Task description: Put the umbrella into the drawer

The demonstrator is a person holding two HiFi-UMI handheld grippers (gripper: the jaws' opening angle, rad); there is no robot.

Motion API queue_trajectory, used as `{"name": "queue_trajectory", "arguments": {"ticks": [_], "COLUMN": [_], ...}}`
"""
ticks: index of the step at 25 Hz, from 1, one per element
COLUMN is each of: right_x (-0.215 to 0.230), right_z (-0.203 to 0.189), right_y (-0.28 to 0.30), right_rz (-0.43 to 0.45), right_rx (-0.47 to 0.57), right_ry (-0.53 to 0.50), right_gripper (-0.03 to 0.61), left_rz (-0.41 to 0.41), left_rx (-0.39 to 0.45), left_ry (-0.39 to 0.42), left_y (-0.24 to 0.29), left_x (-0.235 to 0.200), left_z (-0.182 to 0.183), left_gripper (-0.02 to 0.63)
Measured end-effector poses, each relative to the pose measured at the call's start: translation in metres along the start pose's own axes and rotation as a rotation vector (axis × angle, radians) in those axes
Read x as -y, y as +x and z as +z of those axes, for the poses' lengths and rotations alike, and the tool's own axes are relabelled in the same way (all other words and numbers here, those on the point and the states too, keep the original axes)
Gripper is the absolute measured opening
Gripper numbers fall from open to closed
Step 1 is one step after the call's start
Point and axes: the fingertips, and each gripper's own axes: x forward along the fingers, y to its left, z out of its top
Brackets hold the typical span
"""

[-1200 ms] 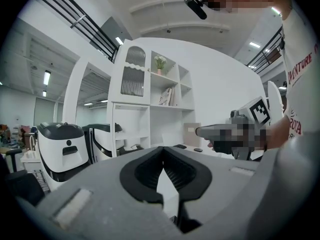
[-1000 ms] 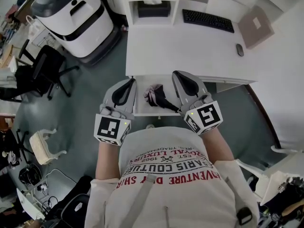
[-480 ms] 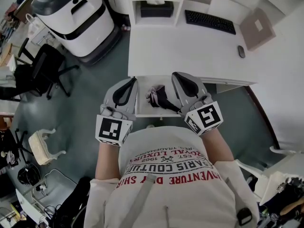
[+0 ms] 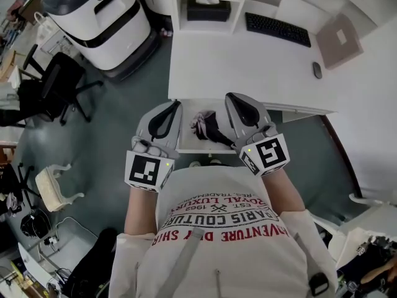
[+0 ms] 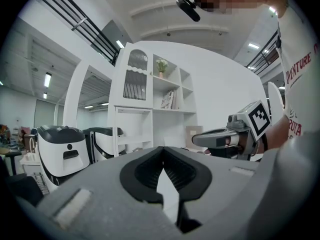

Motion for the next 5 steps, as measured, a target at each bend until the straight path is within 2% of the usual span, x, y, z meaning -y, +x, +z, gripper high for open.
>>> {"name": "queue_trajectory", "arguments": {"ticks": [5], "right_x": [0.014], "right_z": [0.005], "right_y": [-0.002], "right_rz": [0.012], "right_rx": [-0.005], "right_ry": [0.008], "right_gripper": [0.0], "left_rz": [0.018], "left_rx": [0.005], "left_ry": [0.006], "left_y": [0.012], "left_x": [0.004], "left_z": [0.013], "left_gripper": [0.008]}}
